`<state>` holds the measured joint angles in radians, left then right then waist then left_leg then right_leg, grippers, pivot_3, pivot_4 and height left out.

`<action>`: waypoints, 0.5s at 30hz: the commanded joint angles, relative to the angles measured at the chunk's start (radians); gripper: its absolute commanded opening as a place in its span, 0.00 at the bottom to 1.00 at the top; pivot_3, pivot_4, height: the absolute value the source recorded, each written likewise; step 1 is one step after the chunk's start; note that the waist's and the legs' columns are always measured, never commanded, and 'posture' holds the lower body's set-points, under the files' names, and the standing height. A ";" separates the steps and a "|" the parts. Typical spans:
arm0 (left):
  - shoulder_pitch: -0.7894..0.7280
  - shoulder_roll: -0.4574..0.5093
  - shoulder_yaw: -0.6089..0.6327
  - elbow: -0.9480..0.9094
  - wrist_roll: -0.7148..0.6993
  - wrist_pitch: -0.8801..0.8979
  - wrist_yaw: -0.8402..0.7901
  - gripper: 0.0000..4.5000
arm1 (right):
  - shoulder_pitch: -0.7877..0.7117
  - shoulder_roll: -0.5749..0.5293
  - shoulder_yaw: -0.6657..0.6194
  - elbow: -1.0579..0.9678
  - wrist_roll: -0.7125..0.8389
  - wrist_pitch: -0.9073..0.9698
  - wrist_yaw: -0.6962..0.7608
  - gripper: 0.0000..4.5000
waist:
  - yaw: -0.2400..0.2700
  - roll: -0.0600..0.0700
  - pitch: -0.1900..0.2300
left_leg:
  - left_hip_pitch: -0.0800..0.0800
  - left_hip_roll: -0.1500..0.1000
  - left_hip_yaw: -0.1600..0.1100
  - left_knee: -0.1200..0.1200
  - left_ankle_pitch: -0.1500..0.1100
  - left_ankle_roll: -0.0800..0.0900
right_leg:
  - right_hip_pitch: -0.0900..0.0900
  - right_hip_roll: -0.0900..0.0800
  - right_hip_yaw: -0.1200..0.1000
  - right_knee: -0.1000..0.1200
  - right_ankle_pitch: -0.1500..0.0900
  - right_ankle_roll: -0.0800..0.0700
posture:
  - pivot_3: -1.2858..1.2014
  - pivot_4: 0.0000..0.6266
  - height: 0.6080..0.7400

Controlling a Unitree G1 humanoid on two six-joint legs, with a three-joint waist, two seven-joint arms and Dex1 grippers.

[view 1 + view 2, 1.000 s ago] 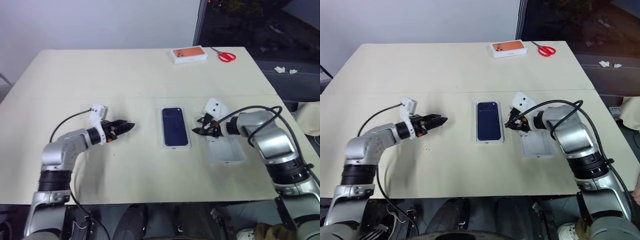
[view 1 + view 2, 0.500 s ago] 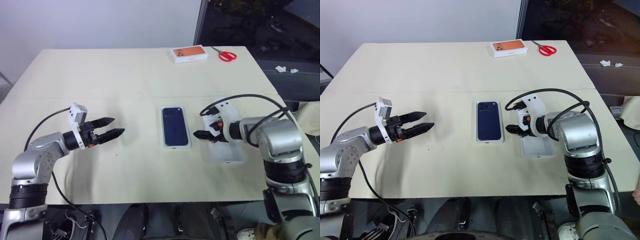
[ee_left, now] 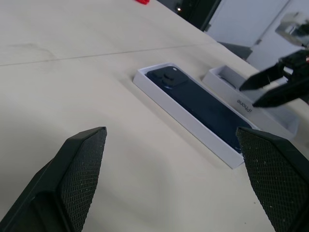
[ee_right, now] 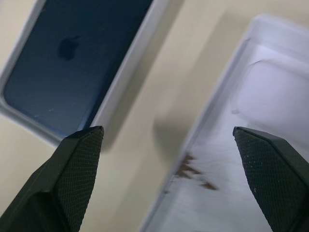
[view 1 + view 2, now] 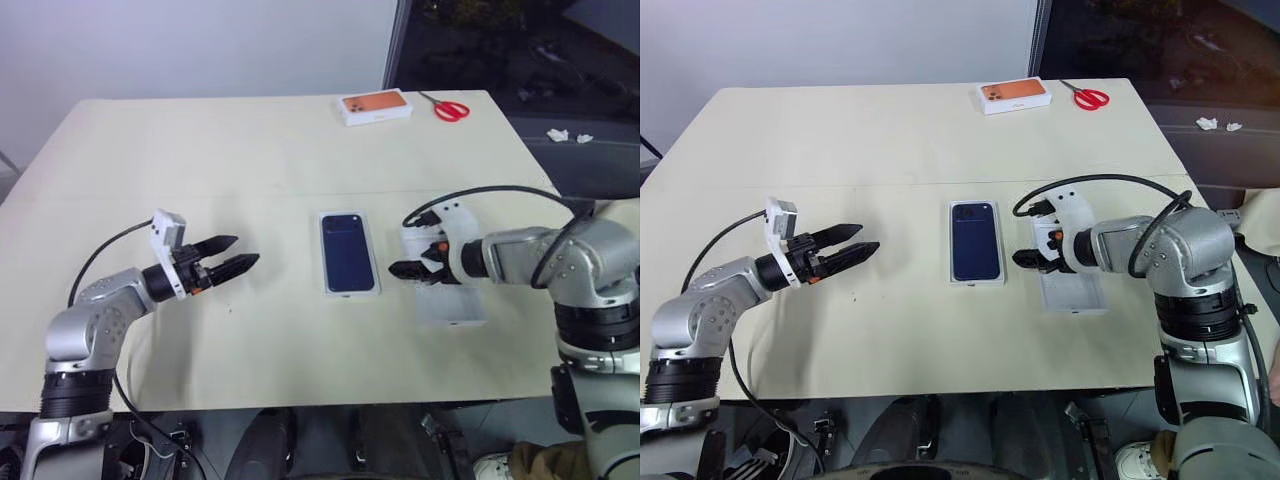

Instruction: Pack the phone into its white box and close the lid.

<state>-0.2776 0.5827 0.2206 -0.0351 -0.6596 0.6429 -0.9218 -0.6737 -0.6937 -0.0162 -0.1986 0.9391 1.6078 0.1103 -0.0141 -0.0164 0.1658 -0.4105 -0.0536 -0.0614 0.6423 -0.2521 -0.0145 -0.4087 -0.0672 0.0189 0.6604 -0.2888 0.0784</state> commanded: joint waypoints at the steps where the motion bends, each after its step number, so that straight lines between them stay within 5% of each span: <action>1: -0.001 -0.001 0.027 -0.038 -0.026 0.000 0.015 1.00 | -0.002 -0.036 -0.033 0.037 0.252 0.007 -0.203 1.00 | 0.001 0.000 0.000 | 0.000 0.000 0.000 0.000 0.000 0.000 | 0.000 0.000 0.000 0.000 0.000 0.000 | 0.52 0.24 1.00; 7: -0.002 -0.006 0.020 -0.042 -0.029 0.000 0.032 1.00 | 0.011 -0.082 -0.011 0.104 0.612 0.007 -0.558 1.00 | 0.000 0.000 0.000 | 0.000 0.000 0.000 0.002 -0.001 0.002 | 0.001 0.000 0.000 0.000 0.000 0.000 | 0.52 0.24 1.00; 11: -0.008 -0.013 0.015 -0.043 -0.032 0.002 0.040 1.00 | 0.054 -0.200 0.144 0.074 0.967 -0.210 -0.841 1.00 | 0.000 -0.001 0.001 | -0.001 0.000 0.001 0.003 -0.001 0.003 | 0.001 0.001 0.000 0.000 0.000 0.000 | 0.52 0.24 1.00; 15: -0.013 -0.017 0.010 -0.043 -0.033 0.004 0.050 1.00 | 0.093 -0.213 0.199 0.022 1.033 -0.341 -0.929 1.00 | -0.004 -0.003 0.002 | -0.001 0.001 0.001 0.004 -0.001 0.003 | 0.002 0.001 -0.001 0.000 0.000 0.001 | 0.52 0.24 1.00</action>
<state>-0.2800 0.5623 0.2179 -0.0446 -0.6788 0.6488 -0.8737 -0.5800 -0.8972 0.1837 -0.1415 1.9341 1.3158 -0.7914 -0.0178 -0.0190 0.1677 -0.4110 -0.0526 -0.0603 0.6463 -0.2536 -0.0115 -0.4064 -0.0654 0.0185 0.6603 -0.2891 0.0791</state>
